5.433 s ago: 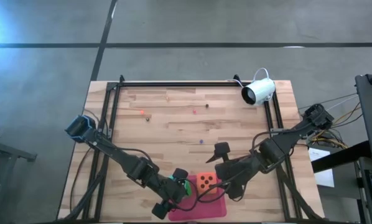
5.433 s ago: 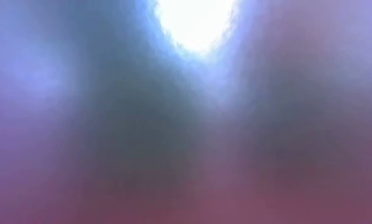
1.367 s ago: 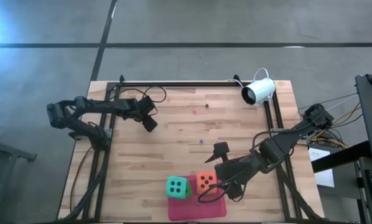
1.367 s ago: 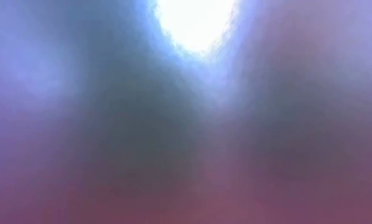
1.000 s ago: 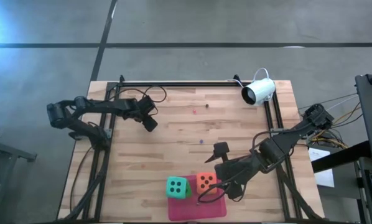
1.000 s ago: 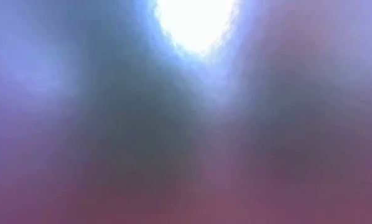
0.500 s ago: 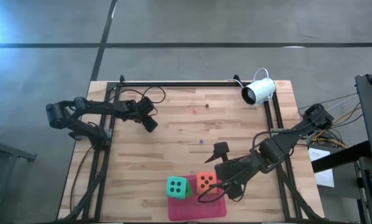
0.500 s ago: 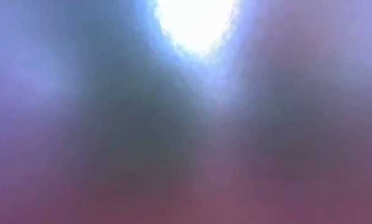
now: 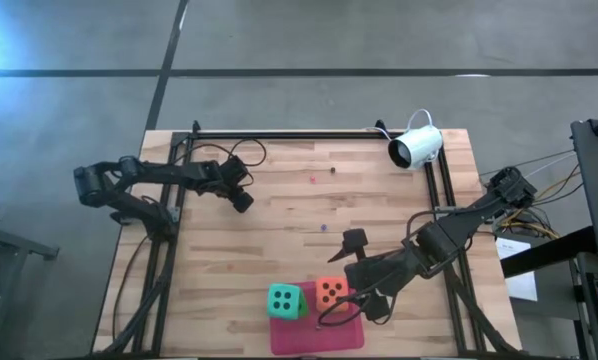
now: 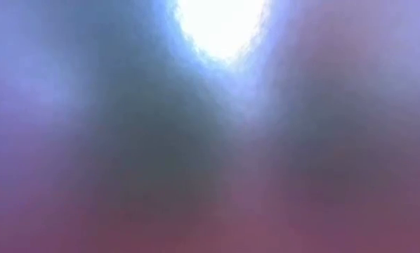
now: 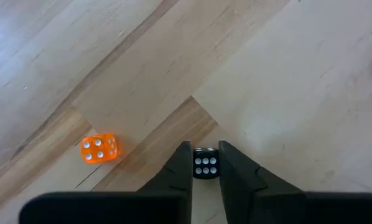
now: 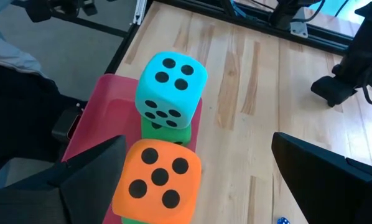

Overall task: Pick & Place Dice
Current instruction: Put the left black dice into the pink bin

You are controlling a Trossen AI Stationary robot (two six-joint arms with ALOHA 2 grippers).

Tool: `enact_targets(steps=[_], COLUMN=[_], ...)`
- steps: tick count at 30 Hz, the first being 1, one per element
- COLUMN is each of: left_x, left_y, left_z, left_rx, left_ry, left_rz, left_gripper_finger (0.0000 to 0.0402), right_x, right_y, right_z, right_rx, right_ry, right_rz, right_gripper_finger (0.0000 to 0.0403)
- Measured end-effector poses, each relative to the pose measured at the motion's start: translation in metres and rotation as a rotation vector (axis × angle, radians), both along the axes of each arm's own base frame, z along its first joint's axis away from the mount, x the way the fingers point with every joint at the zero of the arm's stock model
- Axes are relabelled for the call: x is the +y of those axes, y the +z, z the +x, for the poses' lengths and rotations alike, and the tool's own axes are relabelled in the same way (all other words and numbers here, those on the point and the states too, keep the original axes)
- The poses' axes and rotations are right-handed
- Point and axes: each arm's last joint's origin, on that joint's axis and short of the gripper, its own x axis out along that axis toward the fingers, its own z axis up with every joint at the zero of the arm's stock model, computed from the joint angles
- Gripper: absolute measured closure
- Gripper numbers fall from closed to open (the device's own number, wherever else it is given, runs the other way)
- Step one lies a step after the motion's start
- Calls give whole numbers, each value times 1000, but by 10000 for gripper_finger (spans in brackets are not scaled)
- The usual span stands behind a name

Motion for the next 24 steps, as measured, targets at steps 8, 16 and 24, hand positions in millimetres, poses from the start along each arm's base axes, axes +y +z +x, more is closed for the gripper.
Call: enact_targets(steps=[8, 16, 24], left_x=[0, -6, -30], left_y=[6, 53, 103], left_z=[2, 19, 30], left_rx=[10, -72, -200], left_ry=[-11, -62, -136], left_rz=[5, 46, 107], left_gripper_finger=[354, 354, 354], right_x=[0, 0, 0], right_y=[0, 0, 0], right_z=[0, 0, 0], right_rx=[0, 0, 1], right_ry=[0, 0, 0], right_rz=[0, 0, -1], right_gripper_finger=[3, 3, 3])
